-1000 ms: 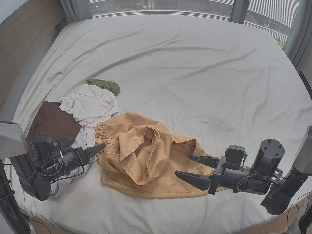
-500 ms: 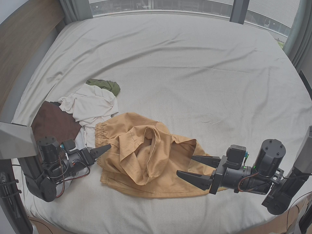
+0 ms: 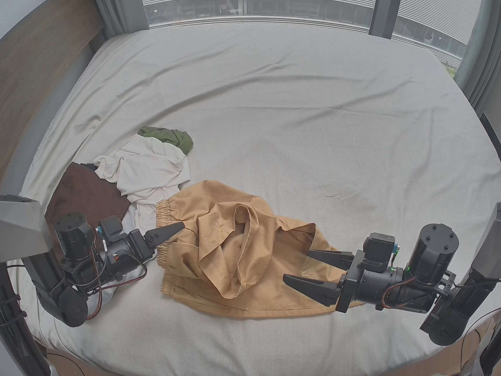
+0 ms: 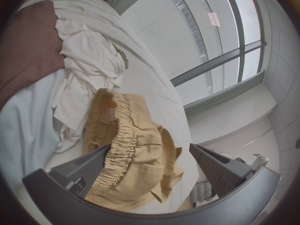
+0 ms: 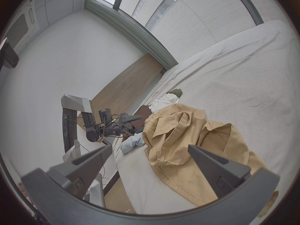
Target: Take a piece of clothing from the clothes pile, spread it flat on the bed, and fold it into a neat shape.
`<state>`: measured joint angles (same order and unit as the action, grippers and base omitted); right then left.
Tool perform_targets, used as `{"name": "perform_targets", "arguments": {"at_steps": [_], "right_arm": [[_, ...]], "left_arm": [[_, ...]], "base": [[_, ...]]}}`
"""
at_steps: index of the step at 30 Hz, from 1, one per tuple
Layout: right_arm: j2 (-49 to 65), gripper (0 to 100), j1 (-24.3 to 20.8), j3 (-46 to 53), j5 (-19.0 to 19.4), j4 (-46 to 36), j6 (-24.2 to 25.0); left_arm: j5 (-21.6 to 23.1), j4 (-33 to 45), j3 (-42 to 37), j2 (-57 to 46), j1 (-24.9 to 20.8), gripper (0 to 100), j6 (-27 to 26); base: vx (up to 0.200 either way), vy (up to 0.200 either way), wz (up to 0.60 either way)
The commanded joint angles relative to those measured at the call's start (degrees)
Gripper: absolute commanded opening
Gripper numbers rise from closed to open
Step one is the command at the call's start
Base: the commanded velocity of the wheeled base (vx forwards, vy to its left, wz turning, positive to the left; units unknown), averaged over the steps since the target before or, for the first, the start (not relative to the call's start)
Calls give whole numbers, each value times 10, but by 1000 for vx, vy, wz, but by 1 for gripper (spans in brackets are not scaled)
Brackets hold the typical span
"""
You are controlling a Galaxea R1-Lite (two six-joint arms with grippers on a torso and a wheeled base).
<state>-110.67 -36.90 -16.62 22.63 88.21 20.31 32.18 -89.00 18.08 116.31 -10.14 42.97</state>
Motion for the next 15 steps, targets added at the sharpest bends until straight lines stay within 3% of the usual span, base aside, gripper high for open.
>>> {"name": "perform_targets", "arguments": {"at_steps": [1, 15], "right_arm": [[-2, 100, 0, 0, 0, 0, 0], [-2, 100, 0, 0, 0, 0, 0]], "left_arm": [[6, 1, -9, -29, -8, 100, 4], [-4, 0, 21, 43, -37, 100, -16]], "base": [[0, 0, 0], [0, 0, 0]]}}
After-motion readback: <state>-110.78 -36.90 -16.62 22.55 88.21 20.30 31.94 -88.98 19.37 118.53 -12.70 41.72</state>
